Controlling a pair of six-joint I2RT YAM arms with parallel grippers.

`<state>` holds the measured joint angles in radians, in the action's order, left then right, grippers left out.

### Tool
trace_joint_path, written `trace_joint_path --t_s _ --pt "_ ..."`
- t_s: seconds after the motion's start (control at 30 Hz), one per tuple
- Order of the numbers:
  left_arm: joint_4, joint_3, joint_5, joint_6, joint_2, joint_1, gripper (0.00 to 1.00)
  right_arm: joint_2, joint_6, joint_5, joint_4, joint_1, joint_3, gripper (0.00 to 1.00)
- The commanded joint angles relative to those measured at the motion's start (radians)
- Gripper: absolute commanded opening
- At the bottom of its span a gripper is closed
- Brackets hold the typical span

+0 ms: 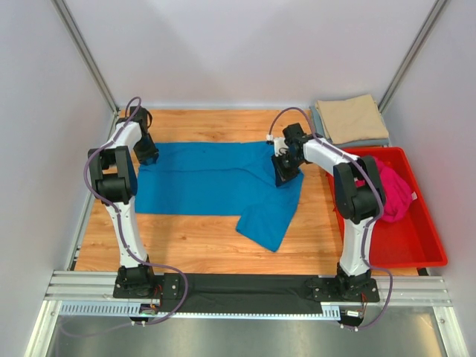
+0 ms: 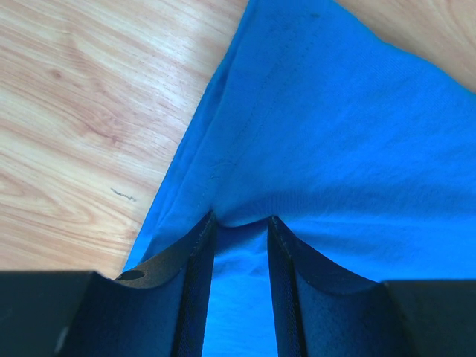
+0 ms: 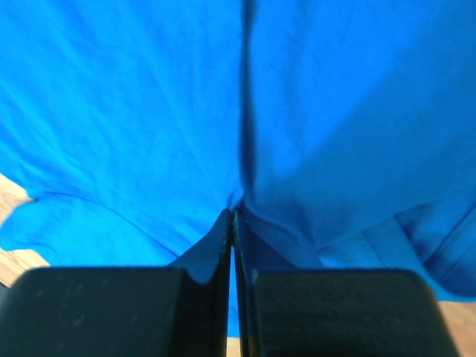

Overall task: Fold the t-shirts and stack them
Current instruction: Fold the tshirt

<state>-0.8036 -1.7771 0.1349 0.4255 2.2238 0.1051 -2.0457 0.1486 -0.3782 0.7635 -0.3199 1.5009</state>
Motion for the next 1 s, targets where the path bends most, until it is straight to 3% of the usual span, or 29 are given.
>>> trace_joint_path --t_s 0.0,0.07,0.17,0.57,0.8,0.97 --pt "-0.066 -0.022 0.032 0.012 0.028 0.004 0.41 0.097 -0.041 0.097 -0.076 0.008 -0.045 0.06" --pt "-0.066 -0.018 0.017 0.013 0.019 0.004 0.41 0.117 -0.053 0.082 -0.089 0.007 -0.031 0.23" --pt "-0.051 0.002 0.009 0.010 0.005 0.004 0.41 0.125 -0.076 0.000 -0.118 0.008 0.019 0.35" --pt "-0.054 -0.021 -0.044 0.007 0.010 0.004 0.41 -0.171 -0.067 -0.160 -0.069 0.008 0.349 0.43" --pt "-0.049 -0.022 -0.052 -0.001 0.016 0.004 0.41 -0.257 -0.076 -0.220 -0.067 0.007 0.384 0.45" --pt "-0.055 -0.022 -0.038 -0.001 0.019 0.002 0.42 -0.225 -0.081 -0.222 -0.134 0.005 0.300 0.42"
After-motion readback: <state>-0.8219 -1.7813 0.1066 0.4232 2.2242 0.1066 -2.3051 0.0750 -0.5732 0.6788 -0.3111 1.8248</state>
